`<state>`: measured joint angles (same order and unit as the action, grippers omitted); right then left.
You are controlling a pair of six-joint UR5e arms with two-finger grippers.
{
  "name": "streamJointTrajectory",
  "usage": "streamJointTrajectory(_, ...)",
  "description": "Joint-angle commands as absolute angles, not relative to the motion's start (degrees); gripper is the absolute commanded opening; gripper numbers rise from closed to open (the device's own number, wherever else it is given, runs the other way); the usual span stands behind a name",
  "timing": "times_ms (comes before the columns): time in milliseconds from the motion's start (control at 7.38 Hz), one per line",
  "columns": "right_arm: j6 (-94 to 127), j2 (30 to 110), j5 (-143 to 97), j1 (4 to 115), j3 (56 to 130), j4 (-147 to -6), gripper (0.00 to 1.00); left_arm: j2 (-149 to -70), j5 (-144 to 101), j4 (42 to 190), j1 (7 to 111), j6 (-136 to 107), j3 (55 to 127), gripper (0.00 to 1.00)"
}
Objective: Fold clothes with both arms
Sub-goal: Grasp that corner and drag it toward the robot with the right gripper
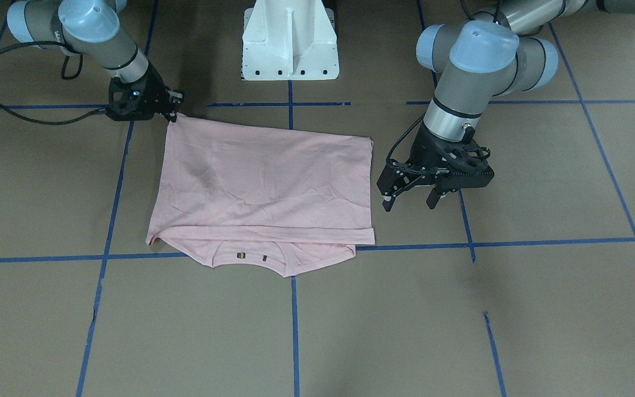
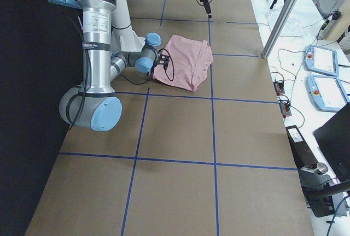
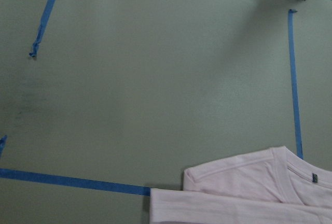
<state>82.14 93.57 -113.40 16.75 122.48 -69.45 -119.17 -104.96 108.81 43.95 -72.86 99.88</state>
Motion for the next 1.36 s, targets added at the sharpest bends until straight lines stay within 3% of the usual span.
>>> streamJointTrajectory(0, 87.96, 94.75, -113.12, 11.34, 126.46, -69.35, 0.99, -119.18, -105.20, 108.81, 43.86, -72.69, 100.54, 1.00)
streamJointTrajectory(271, 89.21, 93.87, -111.90, 14.56, 127.26, -68.82, 1.00, -119.09, -107.57, 108.81, 43.86, -72.77, 101.07, 1.00)
streamJointTrajectory(542, 88.33, 87.83, -109.00, 23.51, 126.22, -68.73, 1.00, -117.78, -110.03, 106.28, 41.15, -79.05, 104.83, 1.00)
streamJointTrajectory(814, 87.28, 84.65, -108.20, 31.17, 125.25, -68.82, 1.00, -117.42, -105.07, 99.17, 31.96, -94.14, 107.74, 0.98)
streamJointTrajectory(1220, 87.28, 81.39, -102.59, 32.34, 122.44, -69.35, 1.00, -117.43, -97.48, 92.38, 21.02, -106.84, 107.67, 0.93)
